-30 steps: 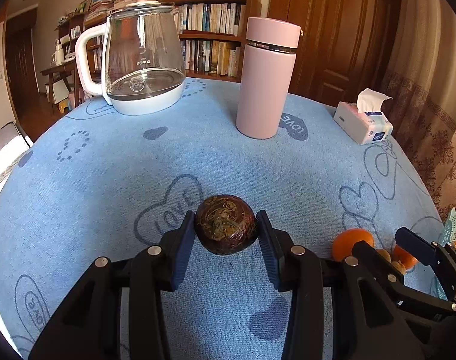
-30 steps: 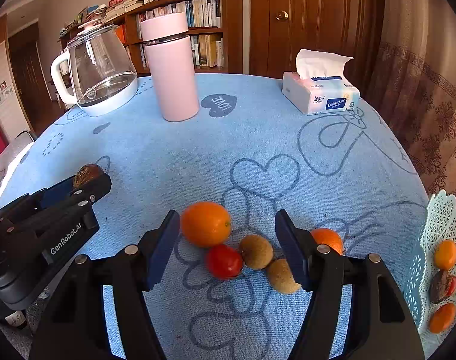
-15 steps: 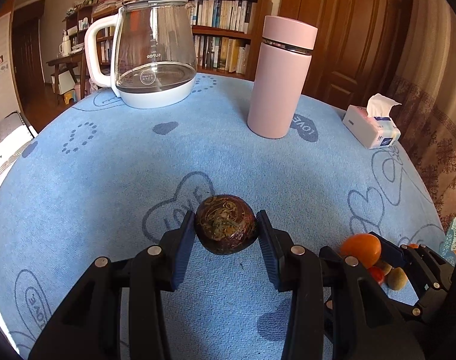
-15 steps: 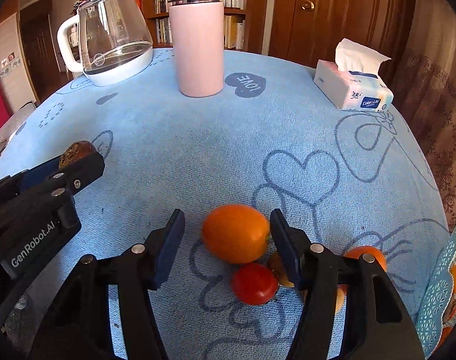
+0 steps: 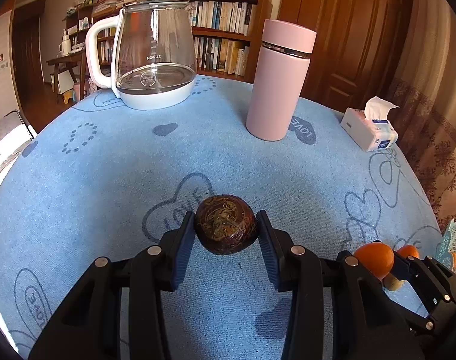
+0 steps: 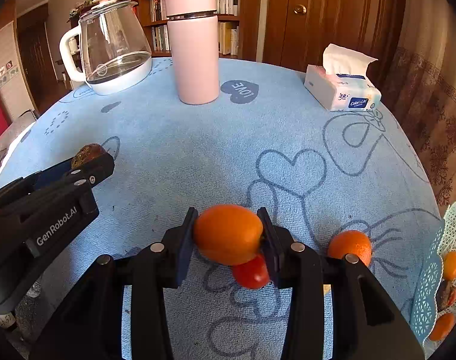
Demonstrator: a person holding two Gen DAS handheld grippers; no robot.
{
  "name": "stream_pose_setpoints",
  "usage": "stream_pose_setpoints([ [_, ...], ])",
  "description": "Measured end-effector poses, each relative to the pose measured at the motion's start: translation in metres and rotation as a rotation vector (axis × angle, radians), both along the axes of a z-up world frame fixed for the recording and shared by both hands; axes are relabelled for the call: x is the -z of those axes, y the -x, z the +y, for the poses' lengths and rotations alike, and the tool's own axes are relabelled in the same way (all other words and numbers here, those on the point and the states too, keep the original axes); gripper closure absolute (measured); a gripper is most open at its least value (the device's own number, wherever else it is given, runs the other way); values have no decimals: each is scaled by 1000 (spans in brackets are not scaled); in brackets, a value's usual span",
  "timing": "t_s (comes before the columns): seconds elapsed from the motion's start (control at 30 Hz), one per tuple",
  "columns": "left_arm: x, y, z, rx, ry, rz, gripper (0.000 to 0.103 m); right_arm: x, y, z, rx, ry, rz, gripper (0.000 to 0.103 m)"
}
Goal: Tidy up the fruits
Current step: 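Carry the orange into the basket and open the right tool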
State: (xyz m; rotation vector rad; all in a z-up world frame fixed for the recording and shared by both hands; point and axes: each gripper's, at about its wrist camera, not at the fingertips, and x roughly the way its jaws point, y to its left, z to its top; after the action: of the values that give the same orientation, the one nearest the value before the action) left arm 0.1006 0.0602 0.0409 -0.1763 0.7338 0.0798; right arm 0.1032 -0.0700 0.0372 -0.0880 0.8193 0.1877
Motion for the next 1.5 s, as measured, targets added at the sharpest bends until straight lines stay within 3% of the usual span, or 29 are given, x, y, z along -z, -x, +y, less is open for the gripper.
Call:
stream_pose_setpoints([
  [0.83,-14,18,-27,92,-7,-51,61,-37,59,-53,116,-111,-84,61],
  [1.5,-30,41,-55,188,-16,-106,61,-58,93,-118,271,-193,-154,61],
])
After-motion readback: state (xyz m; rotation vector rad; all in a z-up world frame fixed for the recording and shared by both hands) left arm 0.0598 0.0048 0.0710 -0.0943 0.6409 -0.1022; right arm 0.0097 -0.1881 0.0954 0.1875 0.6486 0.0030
